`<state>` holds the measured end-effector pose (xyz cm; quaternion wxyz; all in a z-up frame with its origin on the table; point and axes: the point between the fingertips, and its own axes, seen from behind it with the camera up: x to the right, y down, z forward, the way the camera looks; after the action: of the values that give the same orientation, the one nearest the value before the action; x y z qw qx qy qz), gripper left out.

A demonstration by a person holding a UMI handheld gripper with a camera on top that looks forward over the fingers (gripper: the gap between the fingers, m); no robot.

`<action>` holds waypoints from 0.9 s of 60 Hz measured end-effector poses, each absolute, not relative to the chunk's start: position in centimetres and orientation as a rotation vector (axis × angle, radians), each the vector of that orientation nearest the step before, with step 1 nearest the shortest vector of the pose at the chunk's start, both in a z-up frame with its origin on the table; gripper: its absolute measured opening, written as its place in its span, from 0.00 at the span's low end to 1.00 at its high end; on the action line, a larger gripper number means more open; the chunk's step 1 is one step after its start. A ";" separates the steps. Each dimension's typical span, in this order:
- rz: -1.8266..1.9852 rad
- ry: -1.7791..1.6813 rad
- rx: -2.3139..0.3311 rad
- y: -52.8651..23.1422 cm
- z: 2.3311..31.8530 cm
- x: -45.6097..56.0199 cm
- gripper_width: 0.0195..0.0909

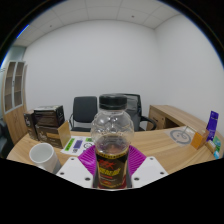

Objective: Pour water

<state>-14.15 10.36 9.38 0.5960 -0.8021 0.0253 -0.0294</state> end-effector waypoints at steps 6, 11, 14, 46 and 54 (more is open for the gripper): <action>-0.070 0.066 -1.854 10.4 9.4 -14.1 0.30; -0.079 0.063 -1.858 10.6 9.3 -14.2 0.46; -0.086 0.066 -1.892 10.4 8.8 -14.2 0.63; -0.140 0.109 -2.047 -9.9 18.5 -18.6 0.93; -0.169 0.119 -2.087 -17.6 20.5 -21.1 0.93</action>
<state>-21.14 -17.59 20.52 0.4987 -0.8625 0.0493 -0.0700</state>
